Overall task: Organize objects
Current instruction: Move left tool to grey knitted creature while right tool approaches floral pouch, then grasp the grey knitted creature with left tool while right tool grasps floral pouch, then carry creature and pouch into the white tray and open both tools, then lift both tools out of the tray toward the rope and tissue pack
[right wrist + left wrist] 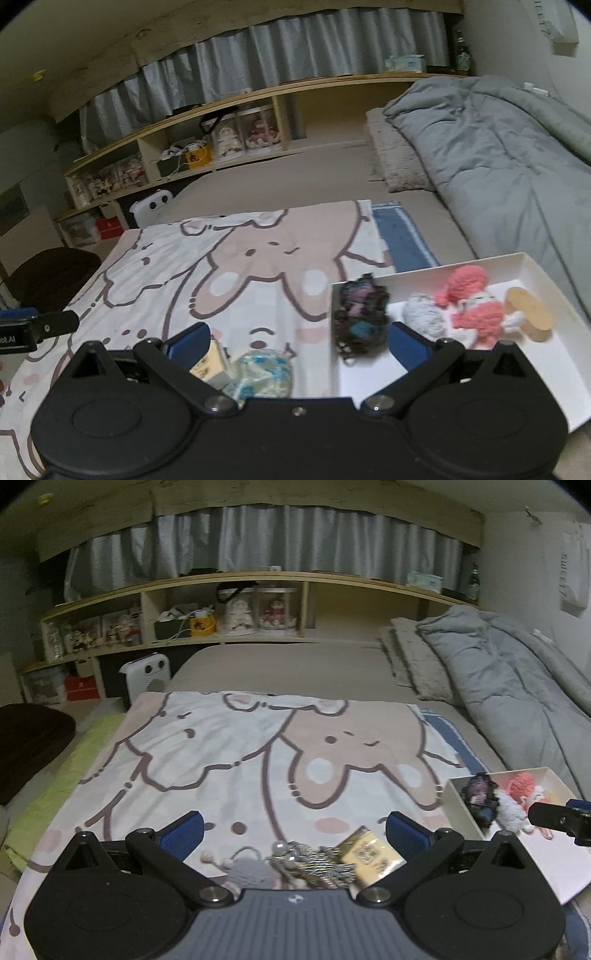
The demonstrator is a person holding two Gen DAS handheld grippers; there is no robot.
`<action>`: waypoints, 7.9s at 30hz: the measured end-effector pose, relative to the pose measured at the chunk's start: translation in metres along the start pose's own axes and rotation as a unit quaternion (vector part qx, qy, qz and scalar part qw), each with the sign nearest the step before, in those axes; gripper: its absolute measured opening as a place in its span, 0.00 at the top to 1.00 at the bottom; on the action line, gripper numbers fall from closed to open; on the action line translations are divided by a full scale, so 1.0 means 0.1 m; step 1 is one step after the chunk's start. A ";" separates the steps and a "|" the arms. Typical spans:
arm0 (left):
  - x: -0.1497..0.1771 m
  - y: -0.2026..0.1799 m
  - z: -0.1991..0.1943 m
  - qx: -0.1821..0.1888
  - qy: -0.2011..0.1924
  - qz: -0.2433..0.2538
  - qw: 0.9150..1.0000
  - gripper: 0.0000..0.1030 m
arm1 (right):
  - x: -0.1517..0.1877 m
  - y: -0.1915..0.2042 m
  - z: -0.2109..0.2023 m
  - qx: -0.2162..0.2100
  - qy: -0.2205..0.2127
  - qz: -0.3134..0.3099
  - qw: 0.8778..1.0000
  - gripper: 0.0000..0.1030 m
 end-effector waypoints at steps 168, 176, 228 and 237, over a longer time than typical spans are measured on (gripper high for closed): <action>1.00 -3.60 1.89 0.221 0.165 0.019 0.961 0.50 | 0.40 -2.75 0.52 0.051 0.055 0.017 0.997 0.10; 0.95 -3.57 1.82 0.210 0.164 0.034 0.963 0.32 | 0.38 -2.76 0.45 0.062 0.062 0.017 0.996 0.10; 0.51 -2.54 0.40 0.197 0.098 0.063 0.974 0.00 | 0.43 -2.16 -0.90 0.116 0.026 0.025 0.993 0.00; 0.49 -2.33 0.29 0.185 0.083 0.069 0.977 0.00 | 0.47 -2.05 -0.94 0.126 0.028 0.030 0.991 0.00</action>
Point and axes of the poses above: each gripper's, at about its wrist camera, not at the fingertips, and z roughly the way its jaws point, y to its left, x to its underside, the point moved 5 cm from there along z, roughly the way its jaws point, and after that the axes turned 13 degrees about x, right-handed, at the moved point
